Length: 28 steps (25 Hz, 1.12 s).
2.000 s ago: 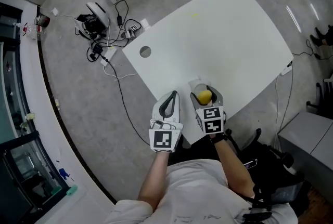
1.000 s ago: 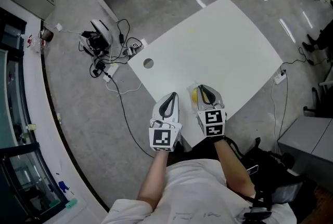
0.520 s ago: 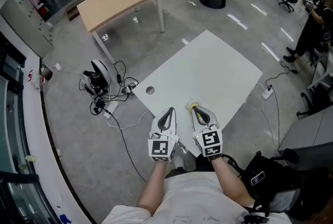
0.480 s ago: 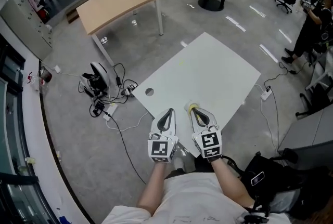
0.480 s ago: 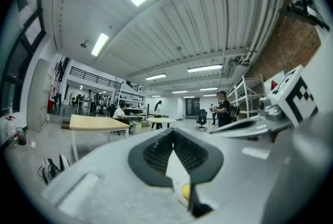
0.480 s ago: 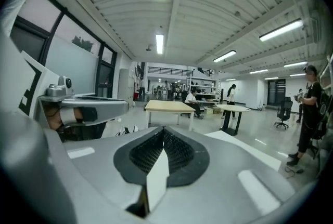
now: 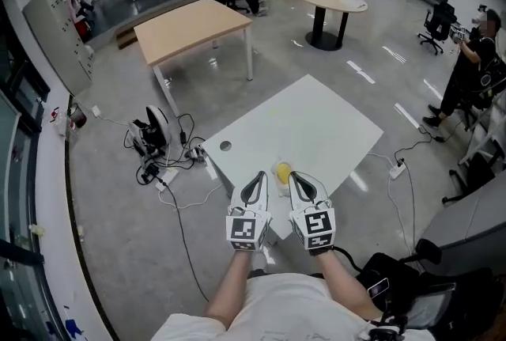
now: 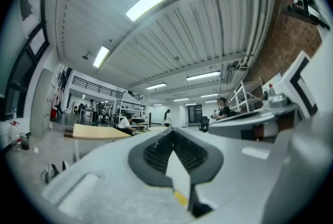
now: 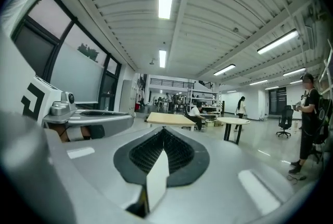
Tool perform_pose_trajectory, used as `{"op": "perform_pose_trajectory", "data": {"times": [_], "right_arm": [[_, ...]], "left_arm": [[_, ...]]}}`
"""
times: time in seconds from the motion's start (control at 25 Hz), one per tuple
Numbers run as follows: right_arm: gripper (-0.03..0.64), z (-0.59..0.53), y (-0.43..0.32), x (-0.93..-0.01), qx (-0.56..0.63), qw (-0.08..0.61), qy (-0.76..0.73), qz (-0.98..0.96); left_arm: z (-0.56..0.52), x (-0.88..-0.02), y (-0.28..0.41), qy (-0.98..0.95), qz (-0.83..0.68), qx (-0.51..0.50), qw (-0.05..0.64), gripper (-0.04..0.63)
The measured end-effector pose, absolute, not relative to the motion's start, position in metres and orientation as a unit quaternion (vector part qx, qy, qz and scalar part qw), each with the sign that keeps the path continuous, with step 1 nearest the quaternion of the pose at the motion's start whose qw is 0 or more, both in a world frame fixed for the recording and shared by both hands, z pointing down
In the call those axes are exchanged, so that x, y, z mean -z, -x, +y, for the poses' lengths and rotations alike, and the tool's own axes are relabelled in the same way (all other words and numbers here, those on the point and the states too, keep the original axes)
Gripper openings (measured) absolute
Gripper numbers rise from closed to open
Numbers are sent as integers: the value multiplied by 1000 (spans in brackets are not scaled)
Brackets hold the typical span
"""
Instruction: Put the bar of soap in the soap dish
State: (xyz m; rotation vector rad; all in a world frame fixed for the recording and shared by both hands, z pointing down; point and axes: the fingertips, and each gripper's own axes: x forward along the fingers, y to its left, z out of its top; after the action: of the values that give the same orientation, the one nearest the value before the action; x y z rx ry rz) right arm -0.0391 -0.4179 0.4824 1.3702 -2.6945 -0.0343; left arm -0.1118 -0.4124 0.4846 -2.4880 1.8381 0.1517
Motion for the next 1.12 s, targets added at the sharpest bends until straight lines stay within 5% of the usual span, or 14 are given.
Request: {"op": "perform_pose_trajectory", "data": {"times": [0.6,1.12], "right_arm": [[9,-223,-104,-534,-32,64,-389,-918],[9,-182,-118,-473,-1,23,-400,-916]], "left_arm": [[-198,-523,-30,750,661,-1,-11,2],[-139,-460,-35,751,659,-24,36,2]]}}
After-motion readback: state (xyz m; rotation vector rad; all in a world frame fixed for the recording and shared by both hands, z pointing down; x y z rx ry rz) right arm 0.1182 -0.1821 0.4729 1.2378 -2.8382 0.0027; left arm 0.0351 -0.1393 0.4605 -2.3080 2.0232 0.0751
